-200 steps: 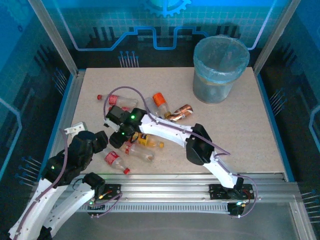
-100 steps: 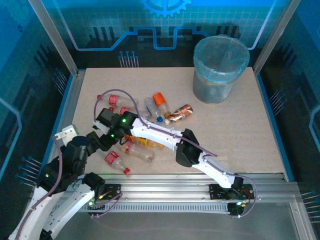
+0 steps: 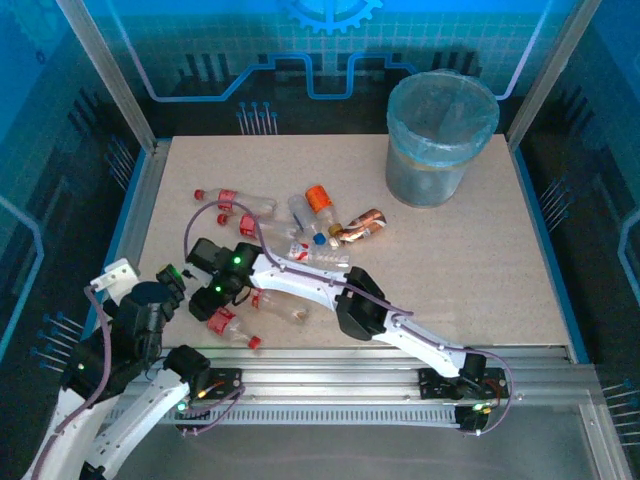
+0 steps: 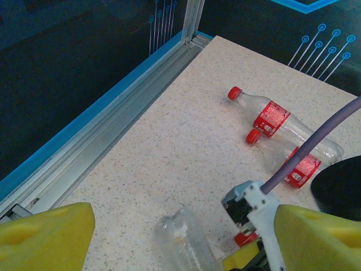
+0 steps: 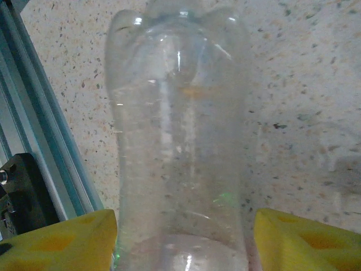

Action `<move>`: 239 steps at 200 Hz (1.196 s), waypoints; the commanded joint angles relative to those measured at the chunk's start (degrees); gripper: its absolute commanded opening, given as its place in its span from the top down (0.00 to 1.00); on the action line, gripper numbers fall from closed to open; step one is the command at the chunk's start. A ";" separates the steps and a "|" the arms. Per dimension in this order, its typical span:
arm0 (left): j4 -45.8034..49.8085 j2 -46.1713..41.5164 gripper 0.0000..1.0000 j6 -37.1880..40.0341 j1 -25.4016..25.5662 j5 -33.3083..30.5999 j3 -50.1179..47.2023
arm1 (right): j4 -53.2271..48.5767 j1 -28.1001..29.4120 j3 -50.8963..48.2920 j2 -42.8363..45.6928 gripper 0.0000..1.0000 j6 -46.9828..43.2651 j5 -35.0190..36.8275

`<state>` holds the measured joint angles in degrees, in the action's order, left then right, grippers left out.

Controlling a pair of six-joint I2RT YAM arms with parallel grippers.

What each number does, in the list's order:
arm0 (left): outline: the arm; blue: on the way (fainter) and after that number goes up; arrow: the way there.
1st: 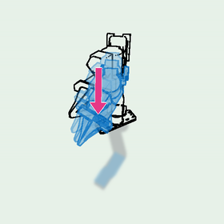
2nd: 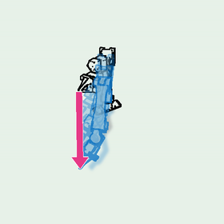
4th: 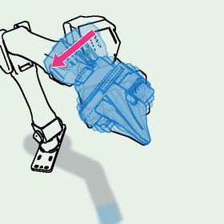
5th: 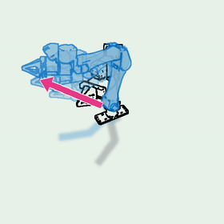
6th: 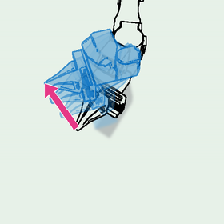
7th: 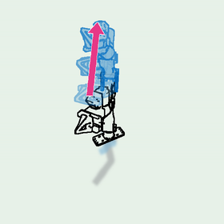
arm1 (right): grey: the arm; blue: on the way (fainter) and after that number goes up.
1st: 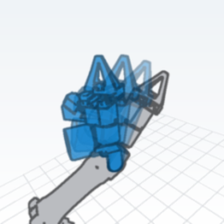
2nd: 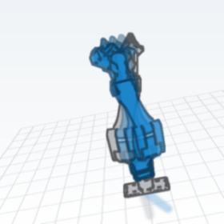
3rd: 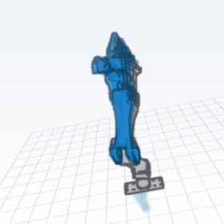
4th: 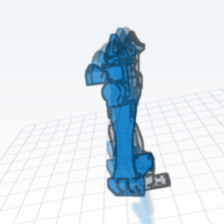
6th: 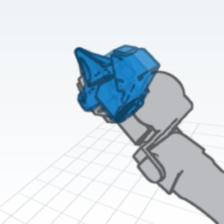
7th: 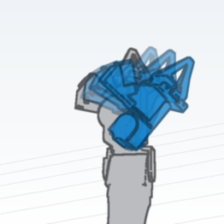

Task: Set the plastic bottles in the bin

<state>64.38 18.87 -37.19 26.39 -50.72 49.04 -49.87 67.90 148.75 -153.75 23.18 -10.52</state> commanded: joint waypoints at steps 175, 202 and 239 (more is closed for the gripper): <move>-15.34 4.04 0.18 16.95 -0.41 -2.35 10.38 | 3.45 -3.18 5.86 12.69 0.51 -0.90 1.03; -20.84 9.29 0.19 22.54 -0.46 0.90 18.15 | 3.75 -7.81 5.93 20.09 0.52 -4.74 2.92; -28.23 22.39 0.20 25.06 -0.38 16.48 26.36 | 5.27 -16.85 5.60 29.38 0.52 -13.29 9.27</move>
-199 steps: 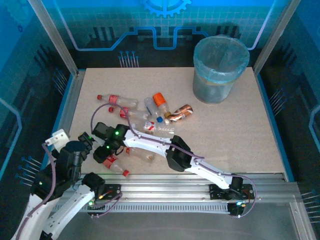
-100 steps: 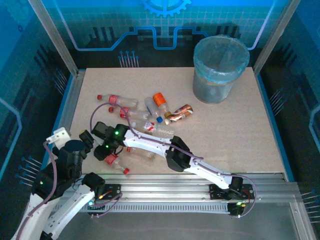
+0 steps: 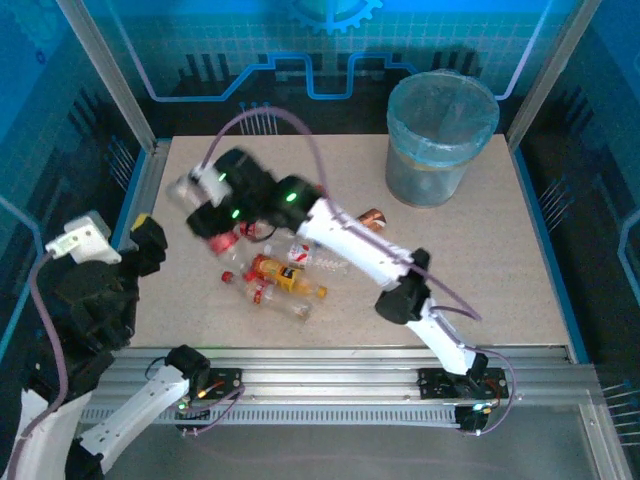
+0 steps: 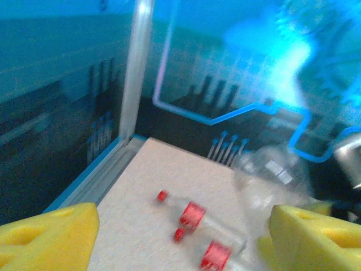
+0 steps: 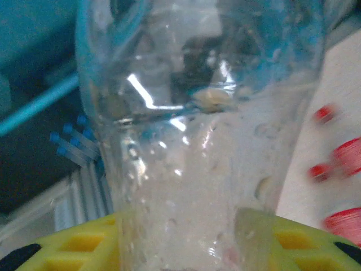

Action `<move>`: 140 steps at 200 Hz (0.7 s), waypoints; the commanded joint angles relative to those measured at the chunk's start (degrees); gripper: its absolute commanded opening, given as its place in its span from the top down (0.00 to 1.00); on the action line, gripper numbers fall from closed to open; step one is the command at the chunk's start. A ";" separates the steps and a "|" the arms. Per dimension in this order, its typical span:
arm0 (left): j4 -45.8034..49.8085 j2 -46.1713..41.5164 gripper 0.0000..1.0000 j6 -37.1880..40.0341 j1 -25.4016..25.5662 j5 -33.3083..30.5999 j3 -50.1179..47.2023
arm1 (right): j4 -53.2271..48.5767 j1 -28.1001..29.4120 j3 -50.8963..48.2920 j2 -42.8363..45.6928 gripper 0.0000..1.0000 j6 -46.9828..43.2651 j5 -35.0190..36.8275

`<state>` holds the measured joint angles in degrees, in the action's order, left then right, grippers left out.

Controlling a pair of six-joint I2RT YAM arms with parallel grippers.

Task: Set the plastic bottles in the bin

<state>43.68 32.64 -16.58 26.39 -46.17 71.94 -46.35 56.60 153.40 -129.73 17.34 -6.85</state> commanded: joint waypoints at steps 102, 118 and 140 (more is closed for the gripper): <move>-25.22 54.89 0.20 -2.11 2.99 47.78 30.07 | 22.28 -35.54 4.29 5.53 0.55 -19.94 25.99; -25.40 61.27 0.21 -3.48 3.56 51.68 34.69 | 23.41 -38.35 4.95 3.33 0.55 -19.70 27.37; -24.26 68.77 0.21 -3.59 4.58 54.68 41.71 | 24.27 -40.61 4.99 0.31 0.55 -21.08 30.25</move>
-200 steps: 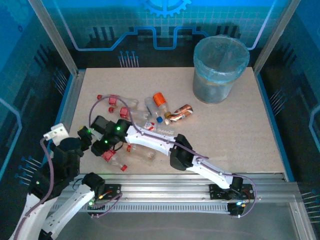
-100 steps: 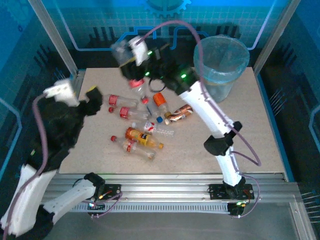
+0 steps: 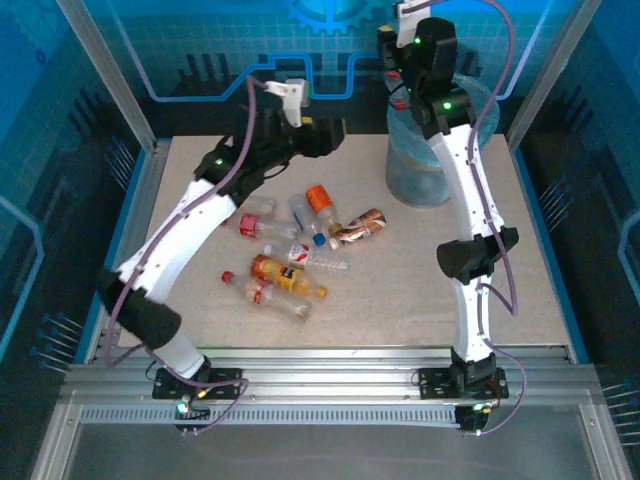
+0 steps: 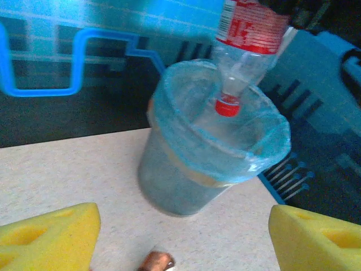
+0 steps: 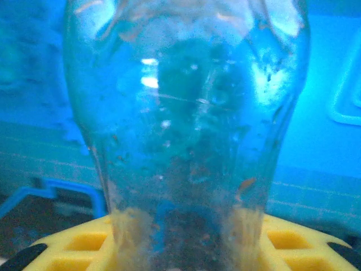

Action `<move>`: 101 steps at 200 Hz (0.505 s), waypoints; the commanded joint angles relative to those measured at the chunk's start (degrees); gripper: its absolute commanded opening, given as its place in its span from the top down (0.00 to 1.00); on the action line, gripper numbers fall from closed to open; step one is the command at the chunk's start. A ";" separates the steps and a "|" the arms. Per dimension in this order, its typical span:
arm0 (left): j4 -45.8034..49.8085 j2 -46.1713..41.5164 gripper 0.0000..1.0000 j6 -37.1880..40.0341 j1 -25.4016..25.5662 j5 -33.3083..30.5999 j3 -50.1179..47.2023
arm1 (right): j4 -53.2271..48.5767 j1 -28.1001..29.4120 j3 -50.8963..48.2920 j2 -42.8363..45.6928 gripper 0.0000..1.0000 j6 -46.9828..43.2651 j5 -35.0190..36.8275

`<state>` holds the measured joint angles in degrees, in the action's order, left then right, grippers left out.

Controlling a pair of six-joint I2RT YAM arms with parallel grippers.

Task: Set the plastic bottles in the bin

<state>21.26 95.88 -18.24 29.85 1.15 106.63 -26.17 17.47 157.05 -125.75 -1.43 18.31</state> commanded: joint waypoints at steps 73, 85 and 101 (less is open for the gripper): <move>2.00 18.37 0.20 -2.33 2.00 11.93 18.62 | 1.26 -4.10 0.06 -10.26 0.48 -1.38 6.34; 2.21 18.56 0.20 -2.24 2.09 11.86 18.21 | 0.79 -4.12 -1.18 -9.91 0.44 -0.82 5.79; 2.30 18.43 0.20 -2.25 2.18 11.71 17.38 | 0.02 -4.16 -2.86 -9.07 0.37 -0.20 5.31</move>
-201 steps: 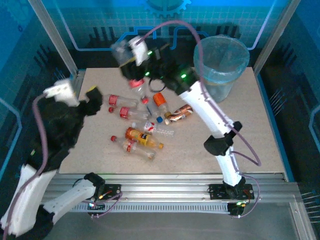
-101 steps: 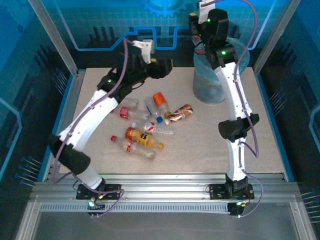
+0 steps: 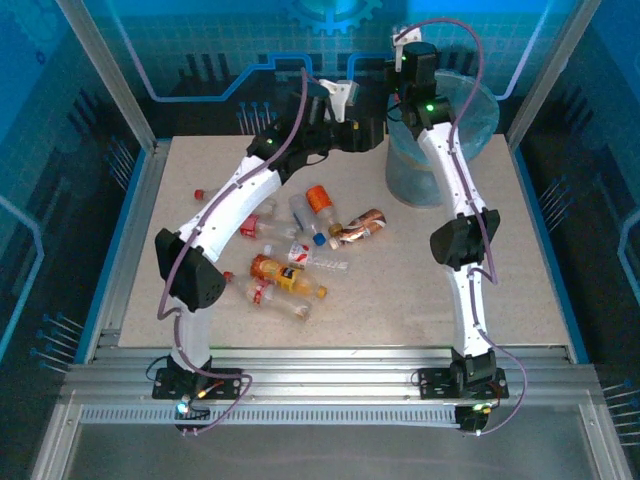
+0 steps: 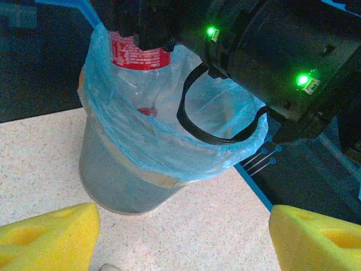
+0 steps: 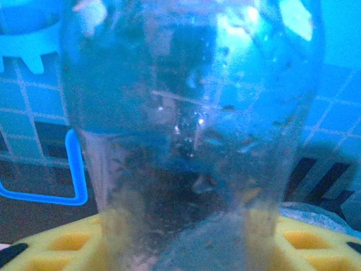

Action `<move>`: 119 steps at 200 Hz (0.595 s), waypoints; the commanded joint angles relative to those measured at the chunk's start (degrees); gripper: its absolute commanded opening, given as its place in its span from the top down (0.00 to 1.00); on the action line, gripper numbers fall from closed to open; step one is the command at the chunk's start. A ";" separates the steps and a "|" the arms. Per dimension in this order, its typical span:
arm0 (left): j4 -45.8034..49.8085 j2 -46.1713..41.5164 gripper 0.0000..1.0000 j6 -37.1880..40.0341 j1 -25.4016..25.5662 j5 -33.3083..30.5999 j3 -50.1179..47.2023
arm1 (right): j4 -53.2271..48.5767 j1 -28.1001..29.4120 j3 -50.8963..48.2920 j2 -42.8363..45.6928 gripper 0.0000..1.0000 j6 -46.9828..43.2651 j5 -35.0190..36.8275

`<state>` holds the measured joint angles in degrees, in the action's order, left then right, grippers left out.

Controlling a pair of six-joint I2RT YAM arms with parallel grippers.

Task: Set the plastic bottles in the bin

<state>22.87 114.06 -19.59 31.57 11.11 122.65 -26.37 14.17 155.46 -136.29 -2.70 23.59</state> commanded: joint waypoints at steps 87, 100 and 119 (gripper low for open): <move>-0.44 -1.71 0.20 -2.45 0.76 0.05 -1.68 | -2.46 -0.90 -6.14 7.16 0.25 3.07 -2.07; -0.52 -1.82 0.20 -2.49 0.69 -0.07 -1.97 | -2.55 -1.05 -6.65 7.51 0.26 3.18 -2.31; -0.21 -1.91 0.20 -2.21 0.71 -0.32 -1.98 | -3.11 -1.65 -6.95 7.53 0.28 4.37 -3.46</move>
<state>22.81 114.06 -21.08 31.90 11.40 121.34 -28.93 13.80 149.40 -131.22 -0.23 21.80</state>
